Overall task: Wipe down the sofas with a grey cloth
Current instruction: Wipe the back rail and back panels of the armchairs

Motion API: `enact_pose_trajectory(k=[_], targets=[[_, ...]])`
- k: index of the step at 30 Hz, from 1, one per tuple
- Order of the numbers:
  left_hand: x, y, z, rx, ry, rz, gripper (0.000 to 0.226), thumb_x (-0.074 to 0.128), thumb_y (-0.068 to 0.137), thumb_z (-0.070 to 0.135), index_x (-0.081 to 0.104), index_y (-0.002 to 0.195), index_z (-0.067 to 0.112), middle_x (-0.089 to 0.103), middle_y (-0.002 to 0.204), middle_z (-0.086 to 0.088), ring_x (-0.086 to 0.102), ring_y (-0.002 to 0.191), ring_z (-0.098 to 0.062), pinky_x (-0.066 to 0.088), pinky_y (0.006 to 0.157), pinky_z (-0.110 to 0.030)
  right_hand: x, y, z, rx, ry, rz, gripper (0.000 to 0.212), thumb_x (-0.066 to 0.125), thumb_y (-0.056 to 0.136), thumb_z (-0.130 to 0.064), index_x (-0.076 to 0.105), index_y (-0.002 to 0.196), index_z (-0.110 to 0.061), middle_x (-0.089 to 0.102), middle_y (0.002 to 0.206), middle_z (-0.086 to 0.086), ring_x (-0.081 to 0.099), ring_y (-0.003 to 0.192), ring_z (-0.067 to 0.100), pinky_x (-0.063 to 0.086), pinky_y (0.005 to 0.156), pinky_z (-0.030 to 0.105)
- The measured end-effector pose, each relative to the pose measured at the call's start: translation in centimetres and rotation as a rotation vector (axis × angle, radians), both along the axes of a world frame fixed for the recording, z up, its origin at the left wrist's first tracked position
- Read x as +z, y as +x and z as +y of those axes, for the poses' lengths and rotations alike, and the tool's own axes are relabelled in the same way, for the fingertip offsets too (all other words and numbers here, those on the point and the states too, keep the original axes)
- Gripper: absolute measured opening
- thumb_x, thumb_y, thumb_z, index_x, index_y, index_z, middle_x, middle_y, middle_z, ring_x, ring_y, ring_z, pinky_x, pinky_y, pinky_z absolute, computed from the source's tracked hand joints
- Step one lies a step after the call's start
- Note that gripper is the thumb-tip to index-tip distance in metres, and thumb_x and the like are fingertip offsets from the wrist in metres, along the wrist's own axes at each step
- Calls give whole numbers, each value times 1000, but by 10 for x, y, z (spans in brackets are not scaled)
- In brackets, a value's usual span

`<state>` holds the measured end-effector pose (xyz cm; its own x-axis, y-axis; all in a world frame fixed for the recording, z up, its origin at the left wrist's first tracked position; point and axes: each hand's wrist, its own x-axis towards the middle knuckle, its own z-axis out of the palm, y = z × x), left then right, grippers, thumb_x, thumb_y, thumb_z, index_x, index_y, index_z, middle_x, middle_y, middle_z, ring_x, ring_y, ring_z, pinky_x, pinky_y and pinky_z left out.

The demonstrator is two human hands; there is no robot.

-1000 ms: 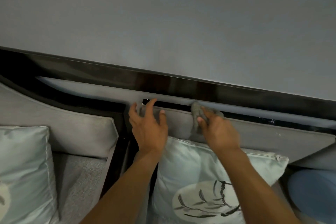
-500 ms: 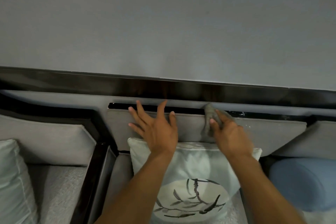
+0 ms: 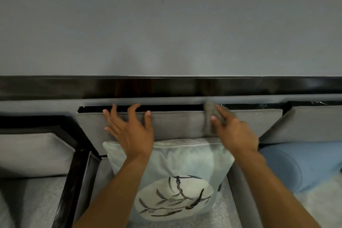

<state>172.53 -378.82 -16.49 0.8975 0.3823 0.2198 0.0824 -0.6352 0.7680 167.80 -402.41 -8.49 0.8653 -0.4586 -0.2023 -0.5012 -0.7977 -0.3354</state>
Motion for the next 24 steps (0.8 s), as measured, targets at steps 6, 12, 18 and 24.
enact_pose_trajectory(k=[6,12,18,24], targets=[[1,1,-10,31,35,-9,27,60,101,37,60,126,28,16,164,-20,-6,156,-41,2,122,-68,-16,11,21,18,122,-122,50,34,101,-59,35,149,-44,61,134,12,63,109,36,53,91,45],[17,-9,-38,-41,108,5,27,60,99,36,61,126,31,15,163,-20,-2,156,-41,1,122,-67,-7,7,2,119,0,6,54,26,96,-71,23,148,-58,63,129,13,61,113,36,49,89,43],[27,-20,-99,-282,273,37,38,57,98,49,58,134,39,13,165,-18,-7,156,-40,-11,121,-66,-9,7,-38,-109,77,-70,52,31,102,-59,29,152,-46,49,147,10,59,117,38,46,93,45],[27,-28,-135,-299,264,114,39,46,103,47,51,140,37,10,166,-18,-13,156,-37,-17,121,-63,-18,12,-11,145,127,-93,52,33,98,-65,34,148,-49,54,144,-2,59,120,28,49,98,43]])
